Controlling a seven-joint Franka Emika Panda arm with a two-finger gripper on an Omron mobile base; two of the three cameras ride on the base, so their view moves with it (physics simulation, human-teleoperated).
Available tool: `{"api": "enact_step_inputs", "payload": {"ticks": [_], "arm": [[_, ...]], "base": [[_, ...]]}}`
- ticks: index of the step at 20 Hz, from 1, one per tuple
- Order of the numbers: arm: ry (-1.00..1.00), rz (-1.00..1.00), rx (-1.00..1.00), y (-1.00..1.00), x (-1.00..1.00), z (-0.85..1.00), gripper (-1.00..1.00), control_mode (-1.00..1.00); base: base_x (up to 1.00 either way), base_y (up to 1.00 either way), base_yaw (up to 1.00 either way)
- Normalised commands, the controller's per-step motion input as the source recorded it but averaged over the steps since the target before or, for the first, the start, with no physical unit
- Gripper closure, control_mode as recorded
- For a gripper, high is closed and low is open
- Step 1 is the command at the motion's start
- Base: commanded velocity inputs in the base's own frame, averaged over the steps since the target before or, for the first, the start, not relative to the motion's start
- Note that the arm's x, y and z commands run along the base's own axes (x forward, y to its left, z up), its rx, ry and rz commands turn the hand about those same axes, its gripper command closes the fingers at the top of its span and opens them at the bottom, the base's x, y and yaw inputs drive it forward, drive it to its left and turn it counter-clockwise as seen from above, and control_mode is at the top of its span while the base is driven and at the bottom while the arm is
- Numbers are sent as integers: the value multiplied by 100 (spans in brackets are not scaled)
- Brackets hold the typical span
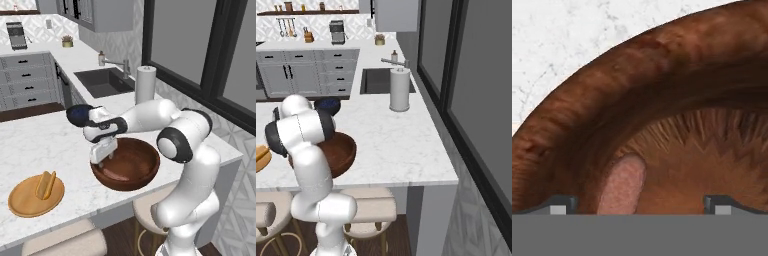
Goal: Place one bun and one sausage from the bowl on each plate.
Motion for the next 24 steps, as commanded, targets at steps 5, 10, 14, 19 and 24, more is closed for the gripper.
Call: {"api": "enact_step_inputs", "payload": {"ticks": [5,10,14,19,24], "arm": [[0,0,0,-51,-28,-27,-100,-100],[7,1,0,-6,-4,-20,-100,-100],[14,0,4,3,-8,-15,-100,-100],[20,0,4,4,-21,-32,-100,-100],[9,0,1,4,-43,-20,-100,-100]], "base": [[0,0,0],[0,0,0],[0,0,0],[0,0,0],[0,0,0]]}}
